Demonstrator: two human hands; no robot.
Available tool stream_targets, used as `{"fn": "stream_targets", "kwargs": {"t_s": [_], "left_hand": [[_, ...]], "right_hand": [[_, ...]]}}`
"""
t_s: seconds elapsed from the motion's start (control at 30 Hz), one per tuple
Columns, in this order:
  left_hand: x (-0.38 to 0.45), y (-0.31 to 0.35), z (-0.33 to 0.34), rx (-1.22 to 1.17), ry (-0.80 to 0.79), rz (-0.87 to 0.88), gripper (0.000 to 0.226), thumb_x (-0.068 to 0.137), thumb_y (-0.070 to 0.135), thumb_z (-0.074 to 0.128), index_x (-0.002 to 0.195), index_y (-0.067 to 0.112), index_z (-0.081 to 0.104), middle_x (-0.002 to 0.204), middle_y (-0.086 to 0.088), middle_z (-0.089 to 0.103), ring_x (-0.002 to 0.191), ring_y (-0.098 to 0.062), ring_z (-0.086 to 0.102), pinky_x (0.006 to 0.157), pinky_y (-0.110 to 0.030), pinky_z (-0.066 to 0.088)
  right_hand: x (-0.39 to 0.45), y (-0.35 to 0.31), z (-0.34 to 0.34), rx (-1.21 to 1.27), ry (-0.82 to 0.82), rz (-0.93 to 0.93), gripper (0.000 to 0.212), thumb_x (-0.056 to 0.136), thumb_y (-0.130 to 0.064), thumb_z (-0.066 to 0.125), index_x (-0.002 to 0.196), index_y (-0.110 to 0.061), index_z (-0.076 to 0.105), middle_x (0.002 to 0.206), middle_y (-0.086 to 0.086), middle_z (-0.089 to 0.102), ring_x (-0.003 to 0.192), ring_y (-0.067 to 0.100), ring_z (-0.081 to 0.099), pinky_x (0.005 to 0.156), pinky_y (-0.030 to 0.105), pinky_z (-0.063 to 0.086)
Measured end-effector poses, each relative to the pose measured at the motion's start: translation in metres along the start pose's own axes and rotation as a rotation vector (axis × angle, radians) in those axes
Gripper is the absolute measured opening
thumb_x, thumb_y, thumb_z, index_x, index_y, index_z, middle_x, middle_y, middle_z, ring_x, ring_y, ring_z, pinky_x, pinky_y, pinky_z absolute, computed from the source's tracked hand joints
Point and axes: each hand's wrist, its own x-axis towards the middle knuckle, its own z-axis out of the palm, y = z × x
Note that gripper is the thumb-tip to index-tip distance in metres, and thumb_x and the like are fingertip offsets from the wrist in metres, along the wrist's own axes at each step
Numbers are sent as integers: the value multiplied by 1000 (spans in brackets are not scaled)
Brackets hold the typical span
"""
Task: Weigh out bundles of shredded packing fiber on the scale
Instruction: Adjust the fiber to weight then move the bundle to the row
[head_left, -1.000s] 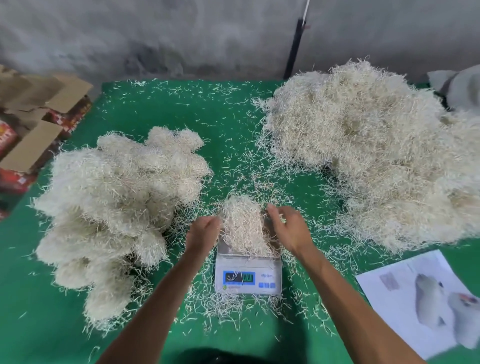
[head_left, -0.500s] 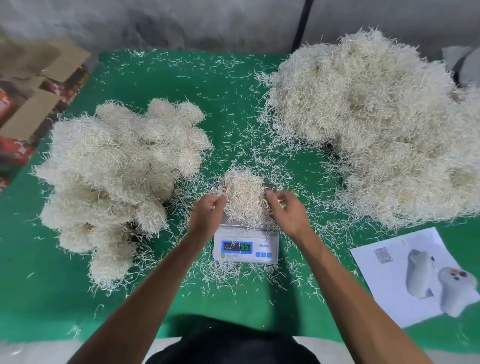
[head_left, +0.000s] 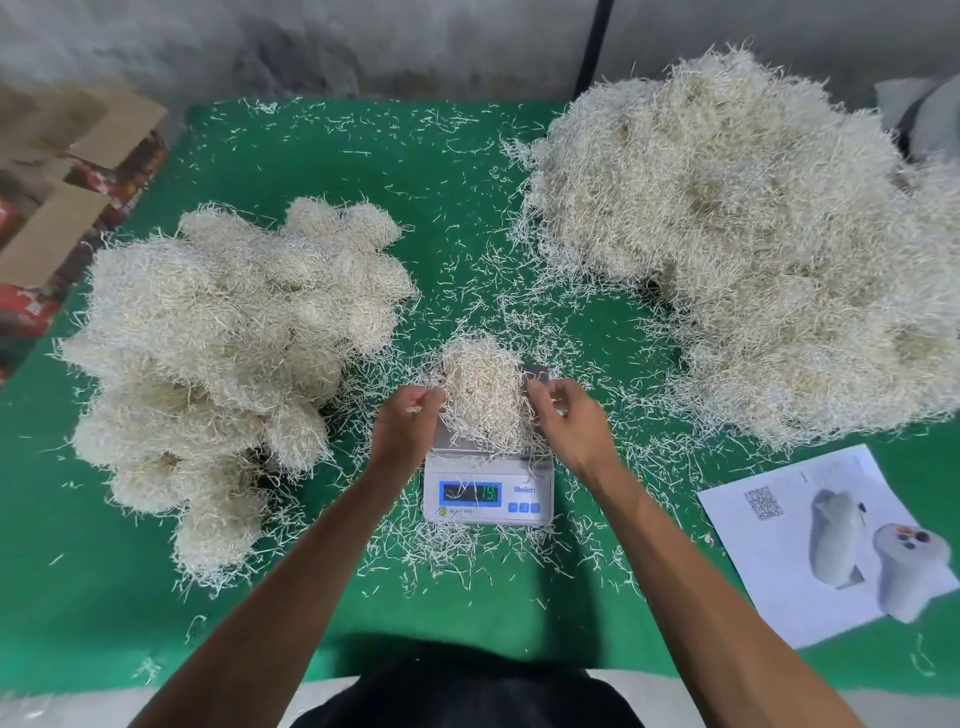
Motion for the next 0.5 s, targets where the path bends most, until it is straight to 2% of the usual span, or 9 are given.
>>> {"fn": "stream_targets", "kwargs": {"t_s": [0.07,0.1,0.17,0.2,0.23,0.27,0.33,0.4,0.5], "left_hand": [[3,2,1,7,31,13,35,97,41,61,118,13,59,102,10,61,85,4,60,58,-4,41],[5,4,1,-3,46,11,39,97,42,61,122,13,55,104,10,58,84,4,60,56,-4,42],[10,11,3,-37,61,8,46,96,45,62,127,13,49,92,15,52,66,8,57,48,-5,43],[14,14,3,-41,61,14,52,95,48,61,130,13,46,90,15,51,65,8,57,52,-7,46],[18,17,3,-30,57,26,58,94,53,61,133,14,44,99,13,53,77,4,60,63,-14,52],[22,18,3,-14,48,38,65,91,58,61,137,16,42,114,5,56,97,-7,62,79,-26,56],[28,21,5,5,-23,34,83,83,68,64,145,22,34,146,-6,44,128,-24,51,104,-48,47],[29,29,11,43,-145,10,108,69,78,71,153,34,20,161,-6,25,141,-26,35,113,-55,34],[27,46,27,116,-313,-68,128,59,82,75,156,40,4,167,-5,6,148,-30,22,115,-61,28]], "right_hand": [[1,1,2,7,16,1,34,101,-64,46,105,-32,54,102,1,70,85,33,74,73,51,62],[1,2,3,18,28,11,31,101,-63,47,103,-33,54,101,2,71,83,34,75,71,52,63],[3,4,5,30,52,38,32,102,-61,47,102,-30,56,97,2,71,78,30,75,68,50,63],[4,5,6,25,62,41,30,103,-57,48,102,-28,56,97,1,71,76,28,75,66,49,63],[6,7,7,17,71,34,24,105,-50,49,103,-27,55,99,0,70,73,26,75,64,48,63],[8,10,8,6,72,27,16,107,-41,49,105,-26,56,101,-1,69,70,23,74,61,46,62],[10,18,11,-4,34,25,14,107,-22,50,119,-21,56,106,-5,65,60,12,68,50,38,59],[11,23,16,17,-45,31,30,104,-16,54,135,-19,52,114,-6,62,57,1,63,48,23,53],[10,15,26,60,-154,14,46,104,-23,57,148,-21,45,121,1,65,85,5,68,62,18,53]]}}
